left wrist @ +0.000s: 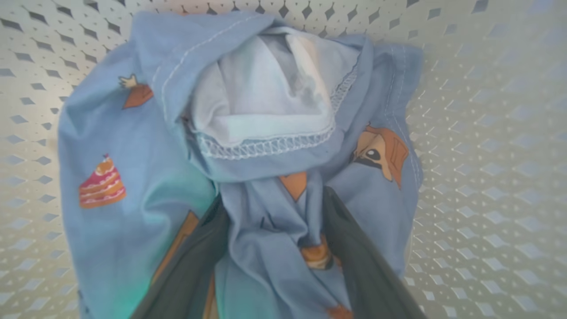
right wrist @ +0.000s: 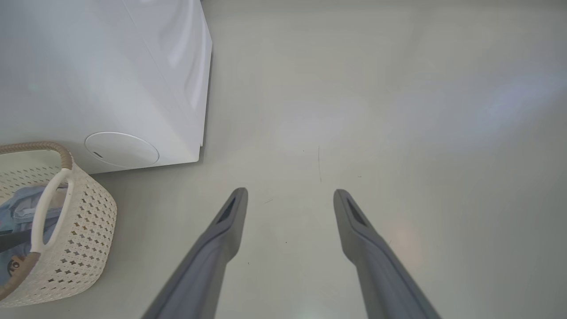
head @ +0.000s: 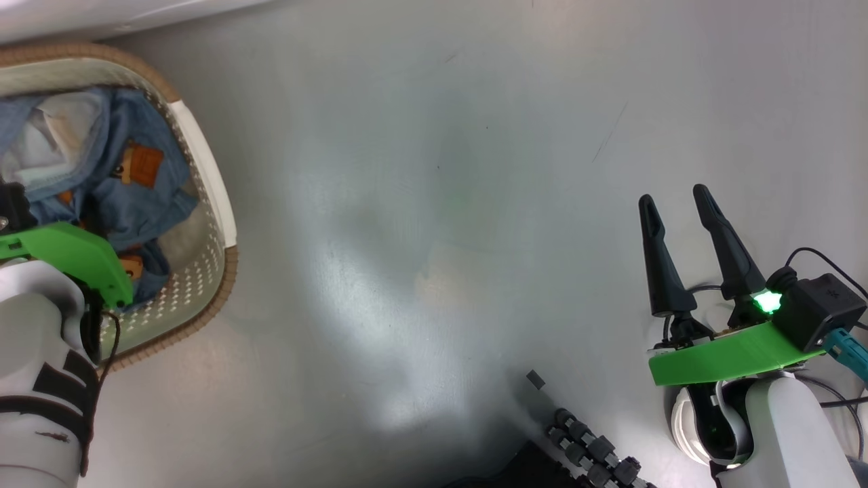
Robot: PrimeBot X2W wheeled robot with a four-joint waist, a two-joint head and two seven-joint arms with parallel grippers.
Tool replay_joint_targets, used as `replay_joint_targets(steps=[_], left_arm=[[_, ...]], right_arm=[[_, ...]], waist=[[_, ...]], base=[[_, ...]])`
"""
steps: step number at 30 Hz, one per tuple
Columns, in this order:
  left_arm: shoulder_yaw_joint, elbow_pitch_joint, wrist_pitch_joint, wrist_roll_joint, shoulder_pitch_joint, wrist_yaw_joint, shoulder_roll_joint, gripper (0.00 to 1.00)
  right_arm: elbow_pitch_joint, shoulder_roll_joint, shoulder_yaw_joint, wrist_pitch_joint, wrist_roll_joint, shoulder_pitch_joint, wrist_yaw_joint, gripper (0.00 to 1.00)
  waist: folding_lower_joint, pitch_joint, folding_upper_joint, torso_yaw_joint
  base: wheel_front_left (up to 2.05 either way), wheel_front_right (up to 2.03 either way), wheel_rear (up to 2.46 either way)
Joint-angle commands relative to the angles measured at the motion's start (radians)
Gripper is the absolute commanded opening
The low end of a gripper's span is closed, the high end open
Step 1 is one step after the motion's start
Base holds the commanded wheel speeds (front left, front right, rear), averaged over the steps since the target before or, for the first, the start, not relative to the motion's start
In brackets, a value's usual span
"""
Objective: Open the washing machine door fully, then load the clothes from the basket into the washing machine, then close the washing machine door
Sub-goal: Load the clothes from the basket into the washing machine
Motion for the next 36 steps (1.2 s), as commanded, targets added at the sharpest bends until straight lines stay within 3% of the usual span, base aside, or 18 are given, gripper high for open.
replay_joint_targets(steps=[1, 9, 10, 11, 13, 26, 36], left_arm=[[0.011, -0.002, -0.004, 0.010, 0.011, 0.007, 0.037, 1.00], [-0.009, 0.005, -0.001, 0.015, -0.009, 0.013, 0.045, 1.00], [-0.010, 0.006, -0.001, 0.014, -0.011, 0.014, 0.044, 0.88], [-0.012, 0.006, -0.001, 0.014, -0.012, 0.014, 0.043, 0.68], [-0.016, 0.007, -0.003, 0.013, -0.014, 0.014, 0.041, 0.00], [-0.003, -0.014, -0.042, -0.027, 0.013, 0.006, -0.006, 0.00], [0.027, -0.169, -0.050, -0.049, 0.127, -0.002, -0.058, 0.00]], right_arm=[[-0.022, -0.010, 0.023, -0.012, 0.007, 0.022, 0.002, 1.00], [-0.030, -0.008, 0.024, -0.012, 0.012, 0.018, 0.002, 1.00], [-0.030, -0.008, 0.023, -0.012, 0.012, 0.018, 0.002, 1.00], [-0.031, -0.008, 0.021, -0.012, 0.012, 0.019, 0.002, 1.00], [-0.032, -0.008, 0.017, -0.012, 0.012, 0.019, 0.002, 1.00], [-0.031, -0.023, -0.001, -0.012, 0.006, 0.012, 0.002, 1.00], [-0.031, -0.039, -0.013, -0.012, -0.001, 0.024, 0.002, 1.00]], waist=[[0.0001, 0.006, 0.0000, -0.002], [0.0001, 0.026, 0.0000, -0.017], [0.0001, 0.028, 0.0000, -0.018], [0.0001, 0.029, 0.0000, -0.018], [0.0001, 0.030, 0.0000, -0.016], [0.0001, -0.019, 0.0000, 0.045], [0.0001, -0.130, 0.0000, 0.110]], base=[[0.00, 0.00, 0.00], [0.00, 0.00, 0.00], [0.00, 0.00, 0.00], [0.00, 0.00, 0.00], [0.00, 0.00, 0.00], [0.00, 0.00, 0.00], [0.00, 0.00, 0.00]])
